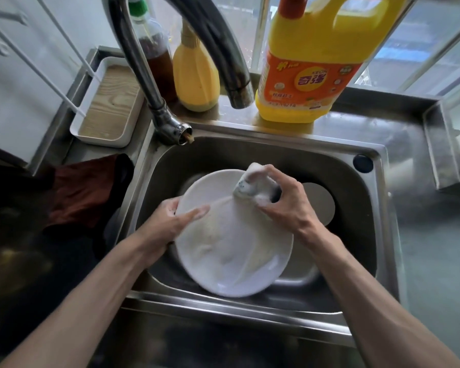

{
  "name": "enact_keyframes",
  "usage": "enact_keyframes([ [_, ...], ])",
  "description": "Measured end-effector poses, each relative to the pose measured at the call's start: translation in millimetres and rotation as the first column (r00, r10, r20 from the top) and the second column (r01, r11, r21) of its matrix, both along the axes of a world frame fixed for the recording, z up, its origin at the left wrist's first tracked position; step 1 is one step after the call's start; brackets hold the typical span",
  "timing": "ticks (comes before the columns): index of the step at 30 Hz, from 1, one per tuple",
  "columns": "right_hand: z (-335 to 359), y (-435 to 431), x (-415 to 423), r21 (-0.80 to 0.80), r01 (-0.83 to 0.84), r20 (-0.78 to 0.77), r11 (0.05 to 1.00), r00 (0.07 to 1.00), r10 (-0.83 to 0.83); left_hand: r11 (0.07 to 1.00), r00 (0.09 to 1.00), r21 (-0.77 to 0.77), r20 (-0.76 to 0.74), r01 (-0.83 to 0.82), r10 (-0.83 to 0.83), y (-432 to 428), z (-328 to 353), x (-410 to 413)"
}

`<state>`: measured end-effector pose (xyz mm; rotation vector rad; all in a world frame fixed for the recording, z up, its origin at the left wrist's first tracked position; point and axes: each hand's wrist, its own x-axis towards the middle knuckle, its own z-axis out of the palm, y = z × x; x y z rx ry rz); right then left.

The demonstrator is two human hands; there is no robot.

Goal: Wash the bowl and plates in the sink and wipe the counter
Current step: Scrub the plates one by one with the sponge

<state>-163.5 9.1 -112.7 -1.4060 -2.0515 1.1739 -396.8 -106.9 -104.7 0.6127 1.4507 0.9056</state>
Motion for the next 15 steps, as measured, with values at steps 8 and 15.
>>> enact_keyframes([
  [8, -15, -30, -43, 0.350, -0.016, 0.086, 0.937, 0.996, -0.015, 0.993, 0.998, 0.108, -0.039, -0.050, 0.055, 6, -9, 13],
  [15, -18, -58, -75, 0.355, -0.061, -0.013, 0.933, 0.997, 0.070, 0.979, 0.990, 0.152, -0.016, -0.134, 0.137, 0, -17, 23],
])
